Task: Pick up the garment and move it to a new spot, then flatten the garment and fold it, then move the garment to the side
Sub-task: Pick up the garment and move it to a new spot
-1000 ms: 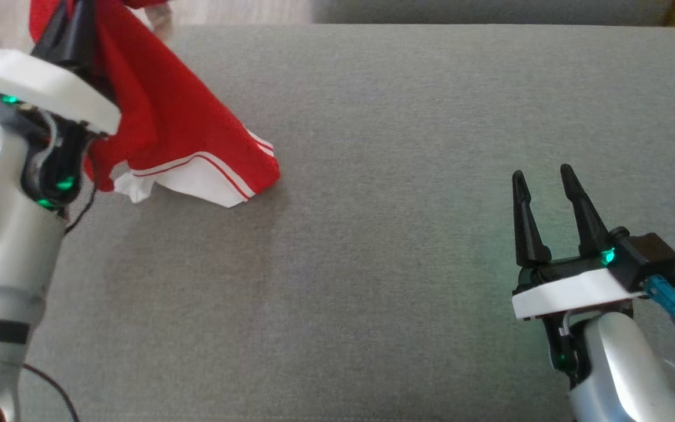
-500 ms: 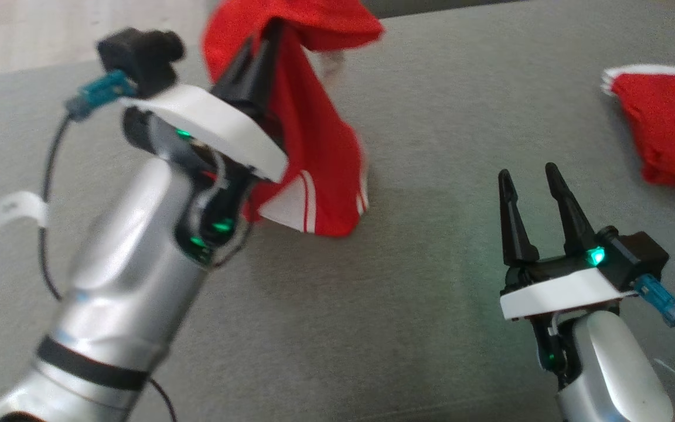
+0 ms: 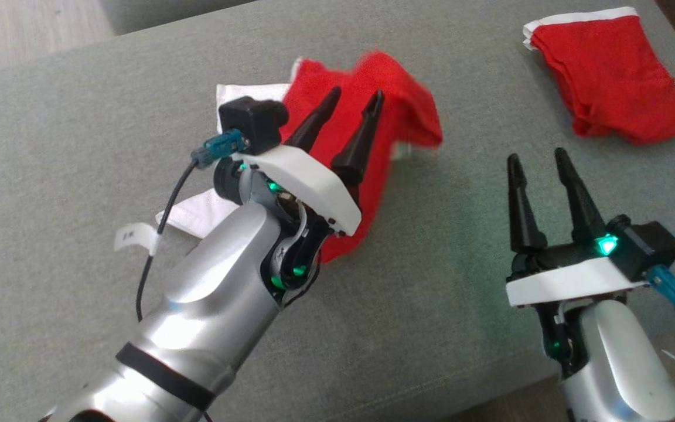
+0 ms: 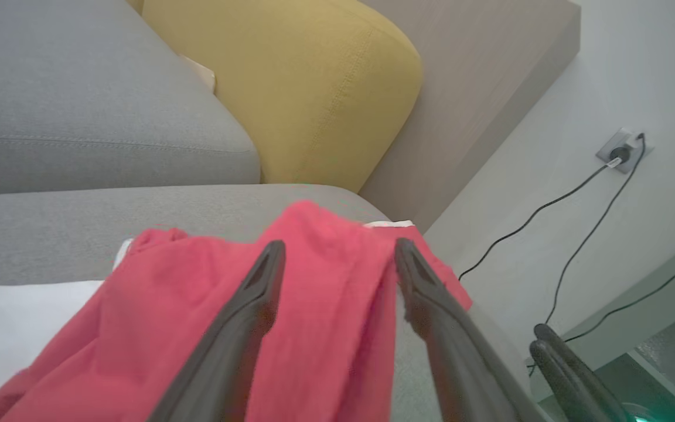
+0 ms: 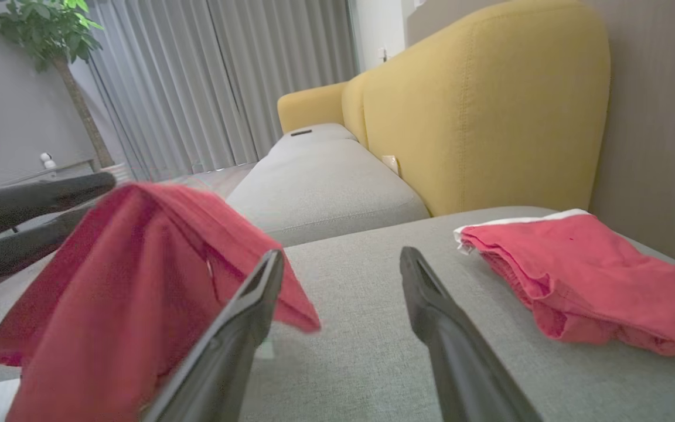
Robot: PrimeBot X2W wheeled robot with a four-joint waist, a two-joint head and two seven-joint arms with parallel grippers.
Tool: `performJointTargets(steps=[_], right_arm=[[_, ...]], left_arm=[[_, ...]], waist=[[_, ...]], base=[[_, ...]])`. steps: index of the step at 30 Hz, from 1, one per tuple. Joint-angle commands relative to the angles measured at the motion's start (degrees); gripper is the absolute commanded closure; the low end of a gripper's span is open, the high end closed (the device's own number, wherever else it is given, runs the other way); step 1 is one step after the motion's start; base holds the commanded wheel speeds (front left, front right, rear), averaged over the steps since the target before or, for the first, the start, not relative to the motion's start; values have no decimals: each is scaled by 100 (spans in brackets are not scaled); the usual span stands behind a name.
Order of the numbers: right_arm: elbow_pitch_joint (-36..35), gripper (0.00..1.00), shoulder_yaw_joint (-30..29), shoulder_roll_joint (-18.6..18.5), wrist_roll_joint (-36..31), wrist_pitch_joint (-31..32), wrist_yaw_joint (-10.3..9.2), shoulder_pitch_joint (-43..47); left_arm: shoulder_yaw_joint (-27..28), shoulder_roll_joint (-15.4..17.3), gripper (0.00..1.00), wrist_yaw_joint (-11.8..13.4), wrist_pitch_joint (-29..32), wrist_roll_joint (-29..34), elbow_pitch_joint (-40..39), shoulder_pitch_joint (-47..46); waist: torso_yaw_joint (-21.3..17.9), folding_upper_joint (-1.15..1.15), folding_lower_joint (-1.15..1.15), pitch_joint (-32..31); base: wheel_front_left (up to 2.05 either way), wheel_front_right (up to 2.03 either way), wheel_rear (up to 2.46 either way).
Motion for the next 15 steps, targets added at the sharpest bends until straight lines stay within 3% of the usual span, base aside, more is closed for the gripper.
performJointTargets(steps=[1,7,15], right_arm=[[-217,0,52,-10,27,-76,39,-151],[-211,0,-75,-10,-101,-77,39,-70],[-179,0,-201,-10,-276,-77,39,149]], left_arm=[[92,36,0,-77,-165,-118,-133,-224],[251,61,0,-75,-496,-187,-17,-266],[1237,829,0,-14,-585,361,-548,479]], waist=[[82,0,0,-30],[491,0,0,-237],[1107,0,0,-687]], base=[[0,0,0],[0,0,0],[0,0,0]])
